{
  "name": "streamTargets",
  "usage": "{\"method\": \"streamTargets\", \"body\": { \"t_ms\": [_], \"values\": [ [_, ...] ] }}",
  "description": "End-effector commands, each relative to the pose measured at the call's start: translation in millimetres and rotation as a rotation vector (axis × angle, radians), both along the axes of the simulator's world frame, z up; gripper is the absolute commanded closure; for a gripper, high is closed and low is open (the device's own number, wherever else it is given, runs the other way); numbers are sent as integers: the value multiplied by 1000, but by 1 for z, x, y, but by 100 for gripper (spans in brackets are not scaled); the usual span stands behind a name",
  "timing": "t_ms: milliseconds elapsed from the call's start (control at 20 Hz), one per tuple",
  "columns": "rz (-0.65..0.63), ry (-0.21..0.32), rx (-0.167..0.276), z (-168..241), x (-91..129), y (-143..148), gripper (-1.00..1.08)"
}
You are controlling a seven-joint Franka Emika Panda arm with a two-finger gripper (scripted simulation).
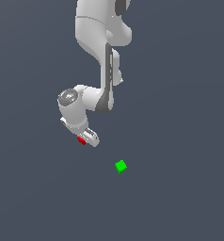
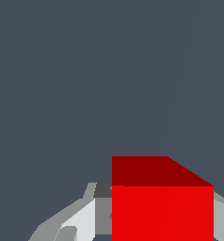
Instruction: Stack the red cube on top of the green cube.
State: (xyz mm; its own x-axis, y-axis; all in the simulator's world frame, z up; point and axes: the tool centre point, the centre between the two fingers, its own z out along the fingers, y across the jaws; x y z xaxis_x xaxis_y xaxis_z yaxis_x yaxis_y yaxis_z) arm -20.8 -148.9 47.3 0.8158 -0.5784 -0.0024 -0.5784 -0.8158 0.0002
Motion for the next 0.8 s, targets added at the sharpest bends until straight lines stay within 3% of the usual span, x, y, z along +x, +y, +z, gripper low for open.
{"method": "streamTargets", "body": {
  "t_ms": [0,400,750],
  "values": [
    [0,-2,0,17,0,0,108],
    [-1,-2,0,64,0,-1,108],
    [0,-3,-1,71,1,0,108]
  ]
}}
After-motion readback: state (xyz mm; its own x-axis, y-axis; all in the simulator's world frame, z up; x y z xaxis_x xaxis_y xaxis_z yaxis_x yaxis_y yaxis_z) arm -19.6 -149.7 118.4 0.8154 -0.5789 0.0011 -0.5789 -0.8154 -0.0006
